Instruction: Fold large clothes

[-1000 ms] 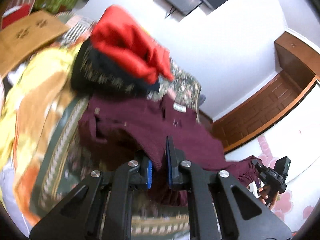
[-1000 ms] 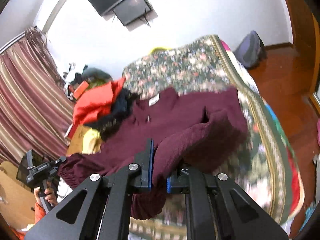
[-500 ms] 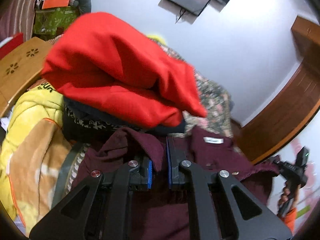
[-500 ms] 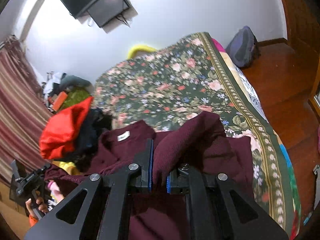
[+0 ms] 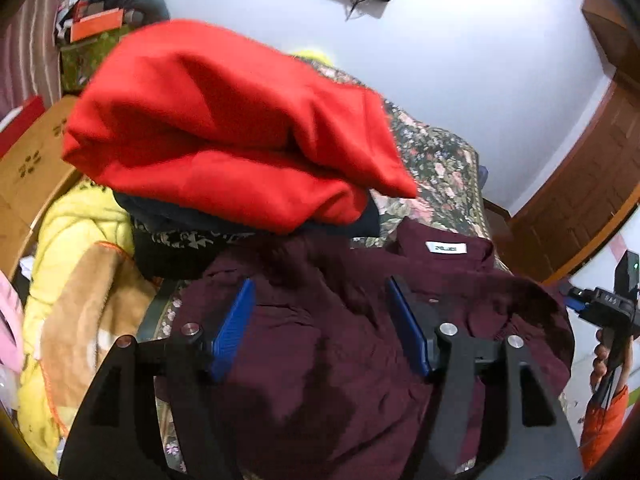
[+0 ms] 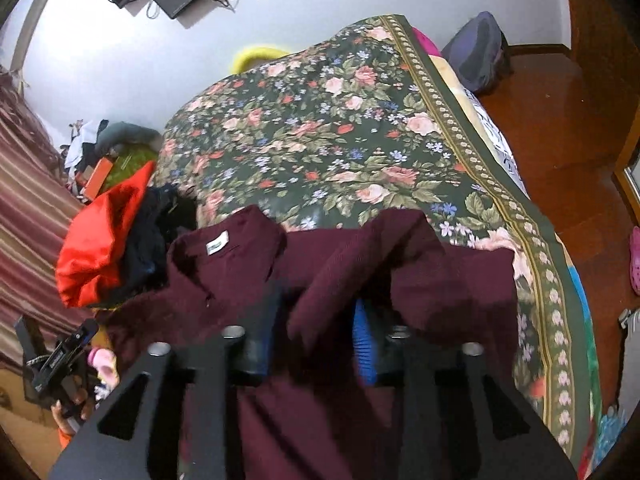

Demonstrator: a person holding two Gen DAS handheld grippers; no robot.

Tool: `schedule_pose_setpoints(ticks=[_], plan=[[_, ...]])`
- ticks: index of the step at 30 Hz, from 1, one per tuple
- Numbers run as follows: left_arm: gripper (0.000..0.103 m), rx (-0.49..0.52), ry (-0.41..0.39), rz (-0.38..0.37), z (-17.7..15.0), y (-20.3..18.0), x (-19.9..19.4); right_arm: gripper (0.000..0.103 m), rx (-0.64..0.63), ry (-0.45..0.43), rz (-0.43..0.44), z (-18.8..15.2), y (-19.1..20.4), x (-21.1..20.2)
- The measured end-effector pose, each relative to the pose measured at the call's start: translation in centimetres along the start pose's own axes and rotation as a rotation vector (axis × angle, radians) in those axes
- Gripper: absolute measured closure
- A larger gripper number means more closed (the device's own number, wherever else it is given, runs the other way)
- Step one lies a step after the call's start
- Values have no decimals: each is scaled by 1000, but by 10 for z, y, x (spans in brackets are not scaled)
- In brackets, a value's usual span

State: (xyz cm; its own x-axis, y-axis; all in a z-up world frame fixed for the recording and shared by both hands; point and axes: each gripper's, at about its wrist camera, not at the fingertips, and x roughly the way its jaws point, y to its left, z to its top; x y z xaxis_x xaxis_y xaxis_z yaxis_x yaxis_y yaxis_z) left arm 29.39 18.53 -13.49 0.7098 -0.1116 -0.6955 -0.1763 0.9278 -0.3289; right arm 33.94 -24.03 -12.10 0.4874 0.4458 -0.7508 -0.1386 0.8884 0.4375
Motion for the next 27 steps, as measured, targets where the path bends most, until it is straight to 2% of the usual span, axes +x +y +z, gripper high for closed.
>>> schedule_pose_setpoints(ticks=[3,6,11,14,16,21,23,27], plan=[[37,16,-24,29,-5,0,-19,44,-51,-52,-41,-11,11,-26],[35,-3,-34,49,-14,8,-32,38,-68,-87,-59,-25,13,-49],[35,-80,11,124,-40,38,-36,37,-19,-87,-117,-52,-6,-66],[35,-139,49,140,-64,57,-32,37,42,-66,-120,-66,-20,-66],[35,-190,84,123,-80,68,-27,37,103,-50,-109,-78,-33,-65],[35,-385,187,29,-118,93,-3,37,208,15,-73,-101,-52,-45],[35,-445,210,-6,-125,95,8,37,244,53,-49,-107,-56,-29],[35,-589,245,-93,-133,101,34,36,267,67,-24,-108,-53,-10]])
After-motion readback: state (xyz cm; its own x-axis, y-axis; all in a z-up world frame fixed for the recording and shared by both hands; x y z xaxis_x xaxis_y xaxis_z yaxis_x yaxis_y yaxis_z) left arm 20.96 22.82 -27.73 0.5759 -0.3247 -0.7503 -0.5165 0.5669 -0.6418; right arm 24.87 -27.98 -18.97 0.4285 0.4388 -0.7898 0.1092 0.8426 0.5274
